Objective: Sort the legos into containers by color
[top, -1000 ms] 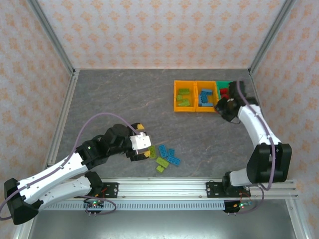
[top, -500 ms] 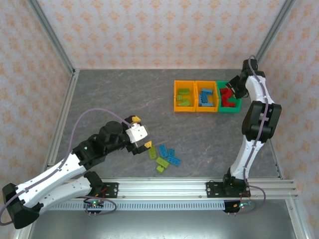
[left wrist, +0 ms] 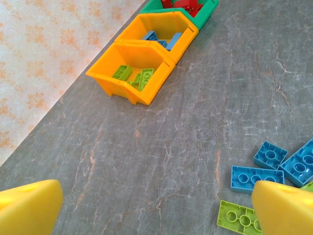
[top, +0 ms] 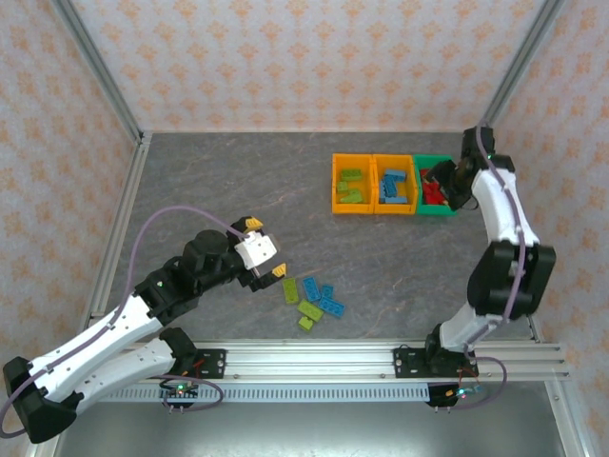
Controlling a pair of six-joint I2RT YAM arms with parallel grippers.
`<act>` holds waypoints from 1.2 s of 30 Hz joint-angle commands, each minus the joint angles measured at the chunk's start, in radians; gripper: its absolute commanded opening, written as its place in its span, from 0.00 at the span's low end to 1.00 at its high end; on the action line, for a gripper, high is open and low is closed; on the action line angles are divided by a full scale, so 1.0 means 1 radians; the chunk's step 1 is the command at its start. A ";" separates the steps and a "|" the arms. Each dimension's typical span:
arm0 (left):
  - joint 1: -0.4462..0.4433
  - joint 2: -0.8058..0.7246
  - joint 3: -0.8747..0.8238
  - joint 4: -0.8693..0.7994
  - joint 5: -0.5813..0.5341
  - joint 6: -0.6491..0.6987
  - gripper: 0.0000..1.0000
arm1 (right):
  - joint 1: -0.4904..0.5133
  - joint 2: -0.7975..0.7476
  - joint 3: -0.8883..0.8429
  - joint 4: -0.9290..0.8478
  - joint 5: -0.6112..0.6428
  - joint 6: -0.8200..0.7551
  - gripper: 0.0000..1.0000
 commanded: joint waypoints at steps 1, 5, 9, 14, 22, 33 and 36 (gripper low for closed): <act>0.008 -0.020 -0.002 -0.049 0.011 0.064 1.00 | 0.136 -0.183 -0.133 -0.029 -0.015 -0.053 0.69; 0.008 -0.022 -0.008 -0.075 0.036 0.113 1.00 | 0.422 -0.355 -0.310 -0.067 0.078 -0.085 0.68; 0.008 -0.023 -0.013 -0.106 0.052 0.147 1.00 | 0.732 -0.472 -0.481 -0.056 0.173 -0.085 0.68; 0.007 -0.023 -0.024 -0.116 0.083 0.183 1.00 | 0.984 -0.508 -0.593 -0.010 0.138 -0.097 0.74; 0.007 -0.020 -0.028 -0.124 0.079 0.193 1.00 | 1.057 -0.311 -0.595 0.086 0.113 -0.190 0.77; 0.007 -0.019 -0.036 -0.124 0.063 0.208 1.00 | 1.170 -0.082 -0.546 0.188 0.165 -0.225 0.71; 0.007 -0.016 -0.035 -0.123 0.066 0.208 1.00 | 1.170 -0.044 -0.536 0.186 0.213 -0.205 0.55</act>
